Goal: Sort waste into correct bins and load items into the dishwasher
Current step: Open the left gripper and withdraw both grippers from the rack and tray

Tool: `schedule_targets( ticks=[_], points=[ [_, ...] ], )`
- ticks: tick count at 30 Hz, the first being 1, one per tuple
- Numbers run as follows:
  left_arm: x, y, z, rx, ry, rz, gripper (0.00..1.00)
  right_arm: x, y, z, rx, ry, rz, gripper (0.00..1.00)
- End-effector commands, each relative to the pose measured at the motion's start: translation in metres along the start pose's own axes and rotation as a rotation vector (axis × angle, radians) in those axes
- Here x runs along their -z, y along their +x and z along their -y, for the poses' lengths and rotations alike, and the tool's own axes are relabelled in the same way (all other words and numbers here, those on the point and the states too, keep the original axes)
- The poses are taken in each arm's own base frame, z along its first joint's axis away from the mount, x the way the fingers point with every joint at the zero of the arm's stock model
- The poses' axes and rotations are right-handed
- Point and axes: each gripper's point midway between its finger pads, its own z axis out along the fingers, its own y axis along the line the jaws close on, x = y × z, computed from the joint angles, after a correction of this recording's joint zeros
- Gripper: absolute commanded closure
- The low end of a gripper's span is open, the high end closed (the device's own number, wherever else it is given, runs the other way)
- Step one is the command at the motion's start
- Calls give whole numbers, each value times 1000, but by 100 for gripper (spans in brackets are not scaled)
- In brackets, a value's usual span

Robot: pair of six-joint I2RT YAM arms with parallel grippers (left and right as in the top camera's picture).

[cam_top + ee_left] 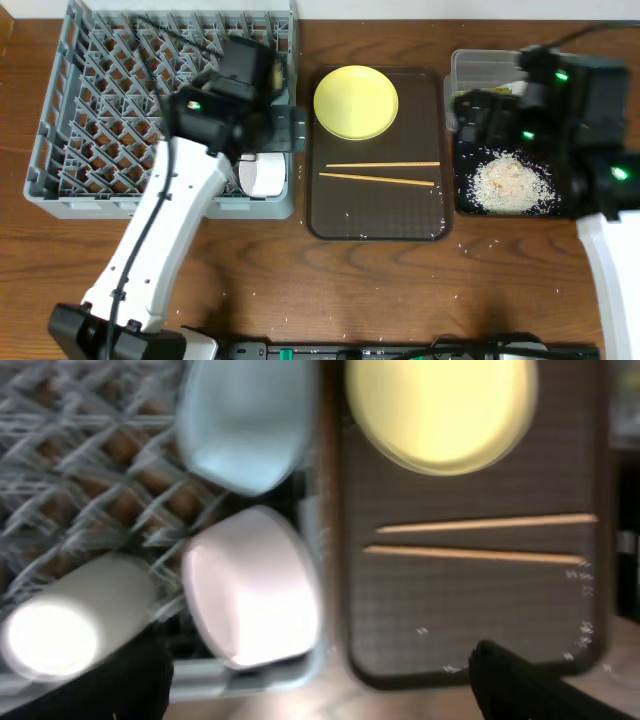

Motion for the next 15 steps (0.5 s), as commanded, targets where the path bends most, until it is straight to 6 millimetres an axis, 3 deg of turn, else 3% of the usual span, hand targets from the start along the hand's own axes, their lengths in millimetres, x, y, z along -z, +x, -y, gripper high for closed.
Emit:
schedule_targets(
  ticks=[1,4,15],
  points=[
    [-9,0,23,-38,35,4,4,22,-10,28,-98,132,69,1],
    [-21,3,37,-50,47,-12,4,29,-9,39,-140,186,86,1],
    [-86,12,95,-157,93,-49,5,25,-2,42,-149,200,52,1]
  ],
)
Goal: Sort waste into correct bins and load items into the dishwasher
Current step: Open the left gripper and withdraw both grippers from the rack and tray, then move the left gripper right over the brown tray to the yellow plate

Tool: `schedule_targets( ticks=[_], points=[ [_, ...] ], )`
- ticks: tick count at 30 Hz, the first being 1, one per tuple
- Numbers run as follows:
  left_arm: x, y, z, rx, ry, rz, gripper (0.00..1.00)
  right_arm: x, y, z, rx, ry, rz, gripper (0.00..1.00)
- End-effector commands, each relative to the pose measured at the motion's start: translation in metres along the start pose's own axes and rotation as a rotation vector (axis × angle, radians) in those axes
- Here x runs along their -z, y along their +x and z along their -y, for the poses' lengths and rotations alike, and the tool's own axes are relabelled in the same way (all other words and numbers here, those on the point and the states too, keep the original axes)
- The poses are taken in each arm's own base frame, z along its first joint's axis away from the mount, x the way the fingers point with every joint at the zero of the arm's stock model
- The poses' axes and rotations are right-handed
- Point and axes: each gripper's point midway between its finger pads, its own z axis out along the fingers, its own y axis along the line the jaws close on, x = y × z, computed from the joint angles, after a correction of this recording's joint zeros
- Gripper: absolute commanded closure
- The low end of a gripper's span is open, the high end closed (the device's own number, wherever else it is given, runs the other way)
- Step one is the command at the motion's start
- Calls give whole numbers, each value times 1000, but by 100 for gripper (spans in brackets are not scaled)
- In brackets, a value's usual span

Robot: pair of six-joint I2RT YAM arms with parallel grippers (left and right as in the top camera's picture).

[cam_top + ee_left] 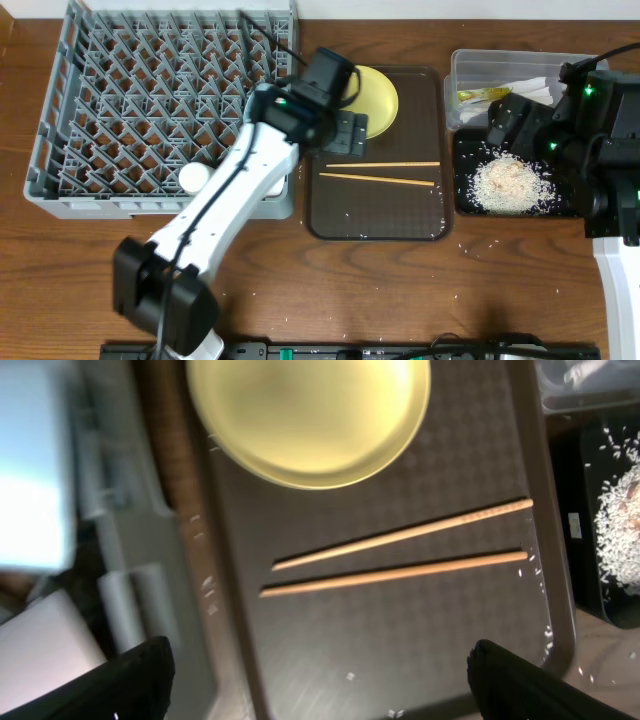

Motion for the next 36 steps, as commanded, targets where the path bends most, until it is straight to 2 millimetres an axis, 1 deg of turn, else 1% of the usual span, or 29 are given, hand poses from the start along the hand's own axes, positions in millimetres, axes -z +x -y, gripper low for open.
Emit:
schedule_targets(
  ticks=[1,6,10,16,20,23,25,29,32,34,36],
  points=[
    [-15,4,15,-28,12,-11,5,2,-4,4,-20,20,9,1],
    [-26,-1,32,-55,35,19,5,2,0,5,-22,24,-5,1],
    [-39,-11,36,-61,28,59,6,2,0,5,-21,24,-5,1],
    [-73,-22,38,-57,28,87,6,2,2,6,-22,27,-12,1],
    [-96,-34,42,-55,41,133,8,2,2,6,-22,27,-12,1],
    [-111,-42,36,-53,-2,171,8,2,2,6,-22,27,-12,1],
    [-120,-45,33,-84,-22,184,8,2,2,6,-22,27,-12,1],
    [-139,-42,25,-102,-63,179,8,2,2,6,-22,27,-12,1],
    [-150,-37,22,-102,-69,163,8,2,2,6,-22,27,-12,1],
    [-157,-37,22,-101,-69,164,9,2,2,6,-22,27,-12,1],
    [-164,-38,18,-91,-93,175,9,2,2,6,-22,27,-12,1]
  ],
)
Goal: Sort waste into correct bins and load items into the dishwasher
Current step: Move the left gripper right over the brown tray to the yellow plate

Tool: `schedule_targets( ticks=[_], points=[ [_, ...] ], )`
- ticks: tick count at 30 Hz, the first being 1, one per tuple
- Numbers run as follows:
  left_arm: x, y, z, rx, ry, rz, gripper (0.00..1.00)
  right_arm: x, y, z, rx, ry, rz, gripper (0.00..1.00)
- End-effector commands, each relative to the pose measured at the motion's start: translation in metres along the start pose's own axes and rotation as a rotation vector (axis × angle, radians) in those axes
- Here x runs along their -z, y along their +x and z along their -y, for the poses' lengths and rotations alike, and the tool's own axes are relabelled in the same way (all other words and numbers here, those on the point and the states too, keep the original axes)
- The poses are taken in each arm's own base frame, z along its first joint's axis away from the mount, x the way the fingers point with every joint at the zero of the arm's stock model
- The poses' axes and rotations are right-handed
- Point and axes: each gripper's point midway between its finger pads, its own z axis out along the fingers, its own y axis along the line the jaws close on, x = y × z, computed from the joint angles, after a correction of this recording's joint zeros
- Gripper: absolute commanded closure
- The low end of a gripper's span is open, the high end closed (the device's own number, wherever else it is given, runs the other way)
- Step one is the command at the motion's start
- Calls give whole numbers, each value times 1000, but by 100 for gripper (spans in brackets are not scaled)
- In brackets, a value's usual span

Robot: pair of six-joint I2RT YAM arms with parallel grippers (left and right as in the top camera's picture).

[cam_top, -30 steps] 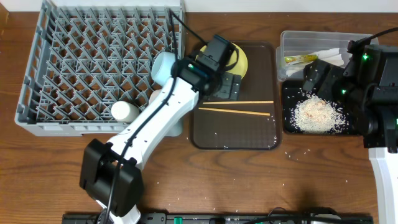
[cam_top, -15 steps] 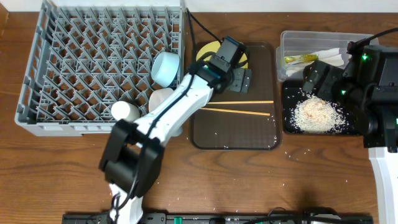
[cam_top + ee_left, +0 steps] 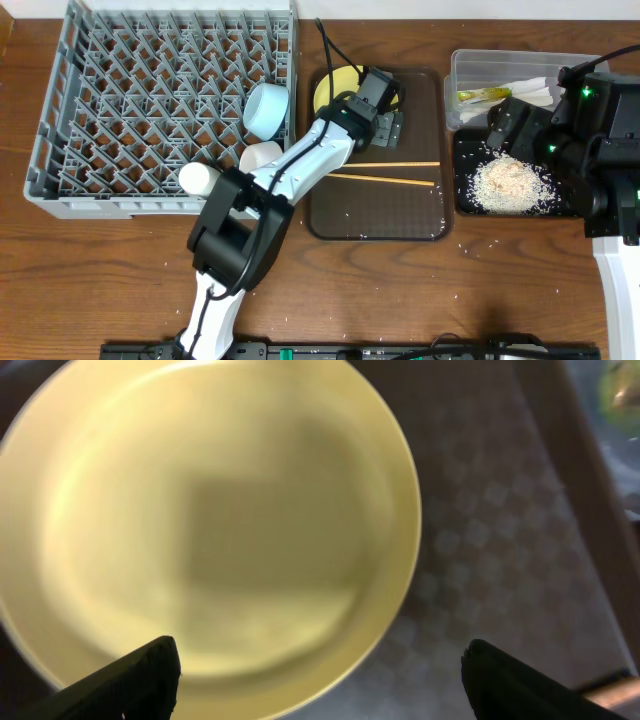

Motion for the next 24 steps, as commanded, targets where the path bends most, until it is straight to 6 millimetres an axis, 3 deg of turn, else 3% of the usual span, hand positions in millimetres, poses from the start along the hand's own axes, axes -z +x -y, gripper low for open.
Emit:
schedule_targets(
  ticks=[1,8,15,24],
  points=[
    [-15,5,-14,-3,-72,7,9,2,-5,3,-16,13,14,1],
    [-37,7,-27,12,-142,40,9,2,-5,3,-16,13,14,1],
    [-47,18,-28,12,-146,12,10,2,-5,3,-16,13,14,1],
    [-46,44,-1,-14,-37,-92,10,2,-5,3,-16,13,14,1]
  ],
)
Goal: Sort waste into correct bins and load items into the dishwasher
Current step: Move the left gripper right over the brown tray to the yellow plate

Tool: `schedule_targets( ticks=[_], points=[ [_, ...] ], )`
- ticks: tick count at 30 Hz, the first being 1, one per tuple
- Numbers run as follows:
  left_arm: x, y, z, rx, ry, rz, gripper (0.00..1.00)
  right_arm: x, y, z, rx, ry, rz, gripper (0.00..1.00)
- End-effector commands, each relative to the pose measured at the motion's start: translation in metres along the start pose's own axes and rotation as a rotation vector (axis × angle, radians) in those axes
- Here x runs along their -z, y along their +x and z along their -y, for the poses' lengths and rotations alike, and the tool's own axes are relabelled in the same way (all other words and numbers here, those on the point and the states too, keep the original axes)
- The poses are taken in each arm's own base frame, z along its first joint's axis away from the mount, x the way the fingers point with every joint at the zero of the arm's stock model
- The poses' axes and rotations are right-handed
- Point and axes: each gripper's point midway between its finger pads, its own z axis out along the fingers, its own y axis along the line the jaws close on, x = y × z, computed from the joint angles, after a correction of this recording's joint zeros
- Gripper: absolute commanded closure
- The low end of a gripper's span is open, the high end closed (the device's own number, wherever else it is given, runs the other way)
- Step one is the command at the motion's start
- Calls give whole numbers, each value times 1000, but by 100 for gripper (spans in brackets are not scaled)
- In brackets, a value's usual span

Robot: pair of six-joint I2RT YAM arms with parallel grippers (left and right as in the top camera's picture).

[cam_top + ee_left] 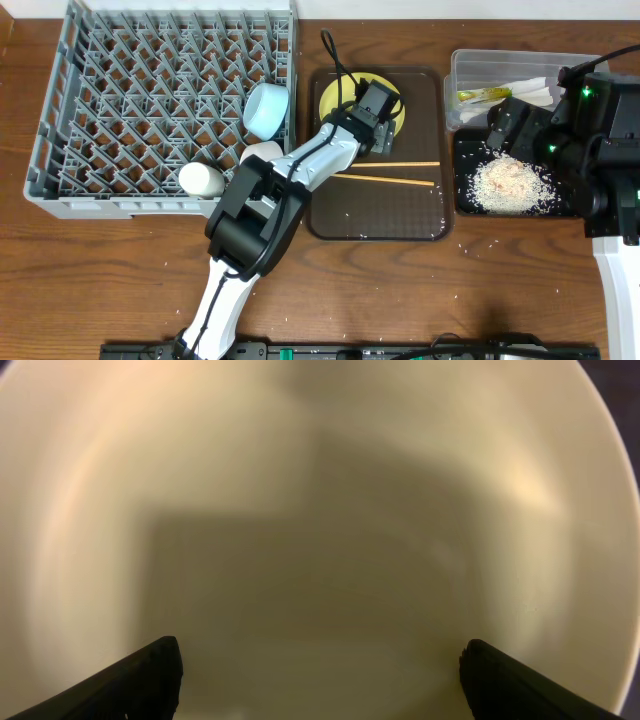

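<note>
A yellow plate (333, 98) lies at the far end of the brown tray (380, 215). It fills the left wrist view (320, 510). My left gripper (378, 116) hangs close over the plate, open, with its dark fingertips (140, 675) wide apart and nothing between them (320, 690). Two wooden chopsticks (385, 172) lie across the tray's middle. The grey dish rack (90, 180) on the left holds a pale blue bowl (268, 108), a pinkish cup (262, 153) and a white cup (200, 178). My right gripper (505, 118) hovers over the bins; its jaws cannot be made out.
At the right a clear bin (500, 70) holds wrappers, and a black bin (470, 200) in front of it holds a heap of rice (510, 182). Rice grains are scattered on the tray and the wooden table (400, 290).
My left gripper has come down closer to the yellow plate, which now fills its view where its whole rim showed before. The gripper stays open. The right arm has not moved.
My left gripper was open over the rack's right edge, by the bowl and cups. Then it was over the tray beside the plate and chopsticks, then right above the plate, and now close over it. The right arm shifted over the bins early, then stayed.
</note>
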Motion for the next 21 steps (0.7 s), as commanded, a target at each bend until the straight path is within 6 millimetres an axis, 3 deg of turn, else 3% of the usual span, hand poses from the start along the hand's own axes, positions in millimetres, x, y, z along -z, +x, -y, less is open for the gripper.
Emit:
schedule_targets(
  ticks=[1,7,13,17,21],
  points=[
    [-4,19,20,-23,60,-57,10,2,-5,3,-16,13,14,1],
    [4,44,55,-71,149,-131,10,2,-5,3,-16,13,14,1],
    [10,62,70,-113,156,-173,9,2,-5,3,-16,13,14,1],
    [16,64,76,-116,184,-188,9,2,-5,3,-16,13,14,1],
    [31,46,69,-94,187,-153,9,2,-5,3,-16,13,14,1]
  ],
)
